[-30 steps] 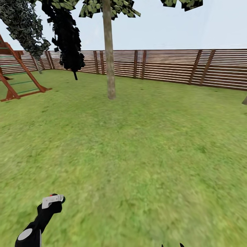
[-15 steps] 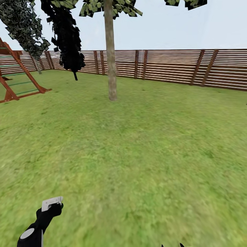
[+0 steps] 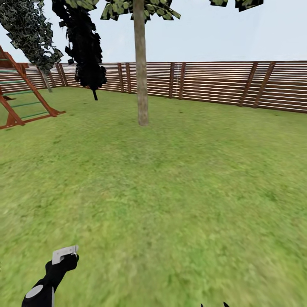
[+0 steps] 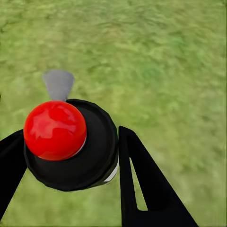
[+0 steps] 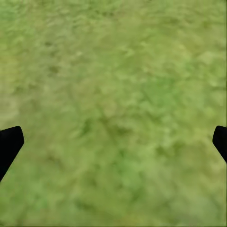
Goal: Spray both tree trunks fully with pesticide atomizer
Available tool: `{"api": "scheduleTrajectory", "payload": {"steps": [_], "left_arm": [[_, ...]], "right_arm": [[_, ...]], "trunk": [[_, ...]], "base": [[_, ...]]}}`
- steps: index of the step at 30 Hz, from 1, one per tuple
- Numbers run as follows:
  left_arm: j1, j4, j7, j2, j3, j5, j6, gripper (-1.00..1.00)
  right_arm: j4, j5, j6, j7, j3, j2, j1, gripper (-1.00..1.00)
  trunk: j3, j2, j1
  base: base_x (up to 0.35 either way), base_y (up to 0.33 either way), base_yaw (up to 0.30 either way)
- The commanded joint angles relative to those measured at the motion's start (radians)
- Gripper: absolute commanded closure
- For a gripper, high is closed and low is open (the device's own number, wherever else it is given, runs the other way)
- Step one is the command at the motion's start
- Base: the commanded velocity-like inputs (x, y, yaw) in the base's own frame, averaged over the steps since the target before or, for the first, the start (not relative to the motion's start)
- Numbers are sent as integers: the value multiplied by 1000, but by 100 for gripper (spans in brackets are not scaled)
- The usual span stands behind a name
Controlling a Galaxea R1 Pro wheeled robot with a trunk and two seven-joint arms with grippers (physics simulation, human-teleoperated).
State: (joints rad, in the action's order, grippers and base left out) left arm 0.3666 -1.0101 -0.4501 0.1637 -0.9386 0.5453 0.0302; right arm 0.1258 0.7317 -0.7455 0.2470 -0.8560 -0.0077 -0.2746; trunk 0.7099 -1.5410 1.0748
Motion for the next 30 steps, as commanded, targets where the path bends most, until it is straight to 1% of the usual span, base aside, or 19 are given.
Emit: {"api": "scheduleTrajectory", "payload": {"steps": [1, 7, 8, 10, 13, 18, 30], "left_arm": [[0, 1, 1, 0, -1, -1, 0, 100], [0, 11, -2, 4, 8, 0, 0, 100], [0, 11, -3, 5, 13, -1, 0, 100], [0, 10, -3, 3, 37, -1, -1, 100], [0, 8, -1, 4, 47, -1, -1, 100], [0, 12, -2, 8, 50, -2, -1, 100], [0, 14, -4, 7, 50, -2, 0, 100]], "right_arm": [[0, 0, 0, 0, 0, 0, 0, -100], [0, 0, 0, 0, 0, 0, 0, -100], [0, 0, 0, 0, 0, 0, 0, -100], [0, 0, 0, 0, 0, 0, 0, -100], [0, 0, 0, 0, 0, 0, 0, -100], [0, 0, 0, 0, 0, 0, 0, -100], [0, 0, 0, 0, 0, 0, 0, -100]], "trunk": [[0, 0, 0], [0, 0, 0], [0, 0, 0], [0, 0, 0], [0, 0, 0], [0, 0, 0], [0, 0, 0]], "base": [[194, 254, 0], [236, 240, 0], [273, 217, 0], [277, 215, 0], [279, 210, 0], [294, 171, 0], [306, 133, 0]]}}
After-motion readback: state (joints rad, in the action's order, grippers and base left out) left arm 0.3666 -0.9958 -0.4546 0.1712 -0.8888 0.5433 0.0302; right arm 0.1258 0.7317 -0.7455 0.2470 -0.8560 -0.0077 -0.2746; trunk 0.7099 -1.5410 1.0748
